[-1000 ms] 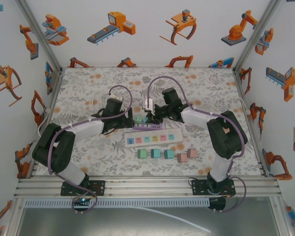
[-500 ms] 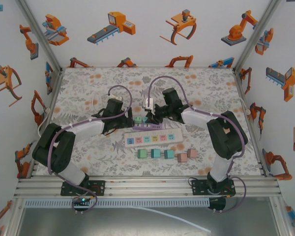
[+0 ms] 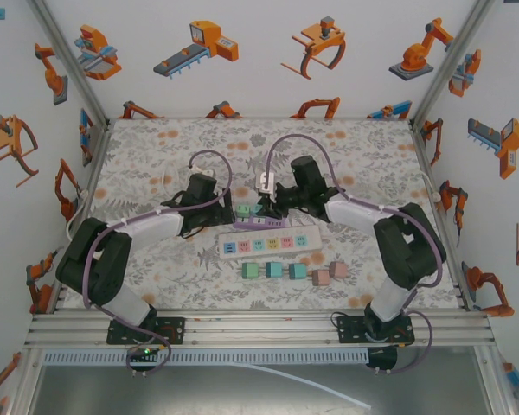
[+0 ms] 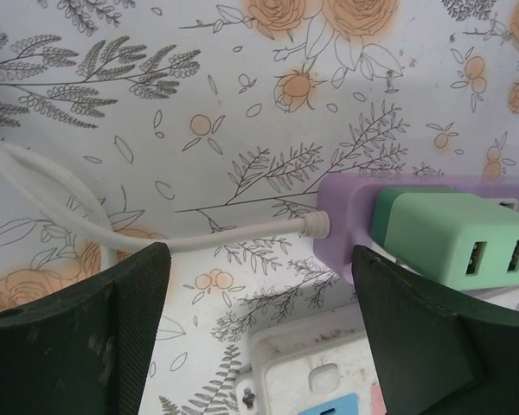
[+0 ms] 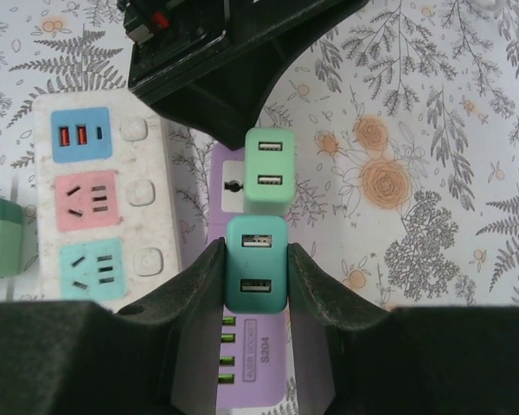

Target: Pull the plug off the socket

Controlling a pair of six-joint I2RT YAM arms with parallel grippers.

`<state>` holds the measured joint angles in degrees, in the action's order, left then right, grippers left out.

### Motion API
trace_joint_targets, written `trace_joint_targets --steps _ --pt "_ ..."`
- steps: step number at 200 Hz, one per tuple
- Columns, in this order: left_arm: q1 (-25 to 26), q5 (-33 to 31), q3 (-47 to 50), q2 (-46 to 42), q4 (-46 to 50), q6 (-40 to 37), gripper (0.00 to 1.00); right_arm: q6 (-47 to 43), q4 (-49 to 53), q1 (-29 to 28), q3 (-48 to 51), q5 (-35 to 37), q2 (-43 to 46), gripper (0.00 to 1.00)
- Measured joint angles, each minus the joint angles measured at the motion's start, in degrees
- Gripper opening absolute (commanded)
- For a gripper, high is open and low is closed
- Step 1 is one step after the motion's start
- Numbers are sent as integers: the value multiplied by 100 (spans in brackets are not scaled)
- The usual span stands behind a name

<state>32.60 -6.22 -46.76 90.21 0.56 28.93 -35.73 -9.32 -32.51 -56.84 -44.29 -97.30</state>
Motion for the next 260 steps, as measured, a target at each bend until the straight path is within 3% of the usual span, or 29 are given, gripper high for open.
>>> trace_joint_targets --steps 43,63,128,172,214,260 --pt "28 -15 109 -481 378 -105 81 846 -79 0 140 415 520 20" --pt "61 68 107 -883 402 -262 82 1838 -216 0 186 953 844 14" --pt "120 901 101 -2253 400 -896 84 5611 551 4 372 3123 2393 12" --pt "240 1764 103 -3222 448 -1523 88 7805 1047 7 1158 3827 3464 12" --pt "863 2500 96 -3932 824 -2712 93 9401 1309 -87 2006 4059 4363 10" --pt "1818 2686 59 -4223 1733 -4148 100 10601 1770 -876 2649 4756 5285 10"
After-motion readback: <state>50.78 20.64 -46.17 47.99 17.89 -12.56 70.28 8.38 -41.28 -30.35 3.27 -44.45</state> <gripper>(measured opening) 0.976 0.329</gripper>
